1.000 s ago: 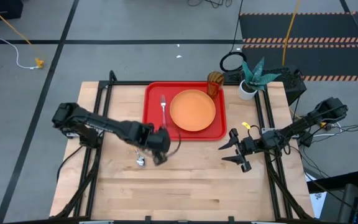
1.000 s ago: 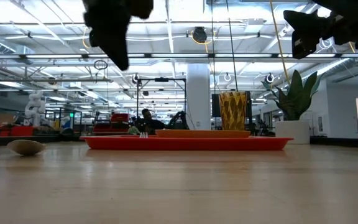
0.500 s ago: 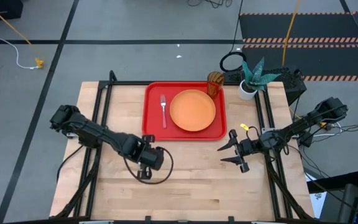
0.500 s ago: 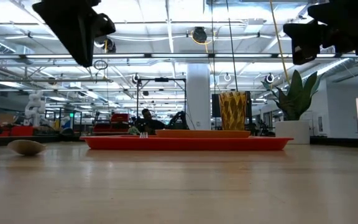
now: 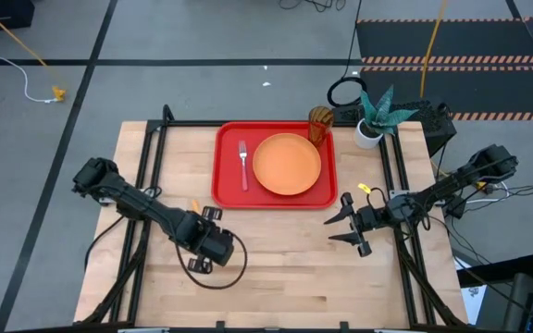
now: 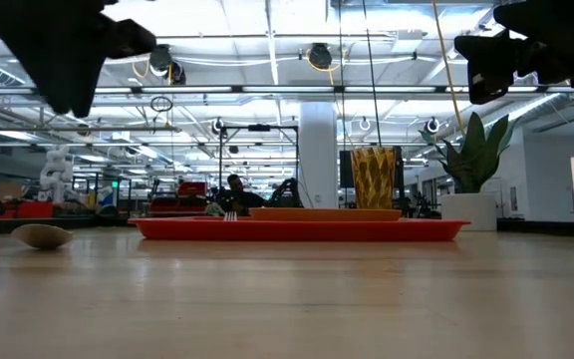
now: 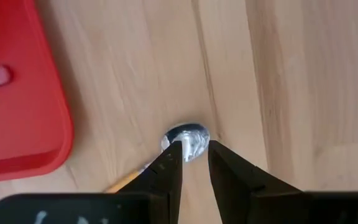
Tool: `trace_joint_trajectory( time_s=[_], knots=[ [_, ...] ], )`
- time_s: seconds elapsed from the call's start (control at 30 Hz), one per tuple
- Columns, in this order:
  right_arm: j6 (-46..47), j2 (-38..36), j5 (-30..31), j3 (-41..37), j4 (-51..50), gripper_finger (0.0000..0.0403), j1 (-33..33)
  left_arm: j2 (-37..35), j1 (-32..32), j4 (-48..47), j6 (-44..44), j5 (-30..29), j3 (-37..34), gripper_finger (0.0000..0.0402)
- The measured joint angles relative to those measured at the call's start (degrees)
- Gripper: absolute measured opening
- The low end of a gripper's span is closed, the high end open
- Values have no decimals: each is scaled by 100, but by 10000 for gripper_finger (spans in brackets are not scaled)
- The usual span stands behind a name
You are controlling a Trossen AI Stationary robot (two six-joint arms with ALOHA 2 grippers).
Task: Pick and place plate/cup/fork/spoon on tray
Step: Put the orange spoon on the red serving tray to the left of the pink fork
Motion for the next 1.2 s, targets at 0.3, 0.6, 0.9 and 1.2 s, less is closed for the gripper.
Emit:
trace_joint_trajectory(
  time_s=[0.3, 0.6, 0.9, 1.2],
  knots=[
    [307, 0, 2, 0, -87, 192, 0, 1, -343, -4, 392, 17, -360, 83],
    [348, 0, 28, 0, -113, 192, 0, 0, -464, 12, 1249, -80, -784, 83],
    [356, 0, 28, 1, -325, 192, 0, 1, -464, 193, 1322, -228, -1023, 84],
    [92, 0, 179, 1, -254, 192, -9, 1, -449, 237, 1633, -328, -1023, 144]
  ],
)
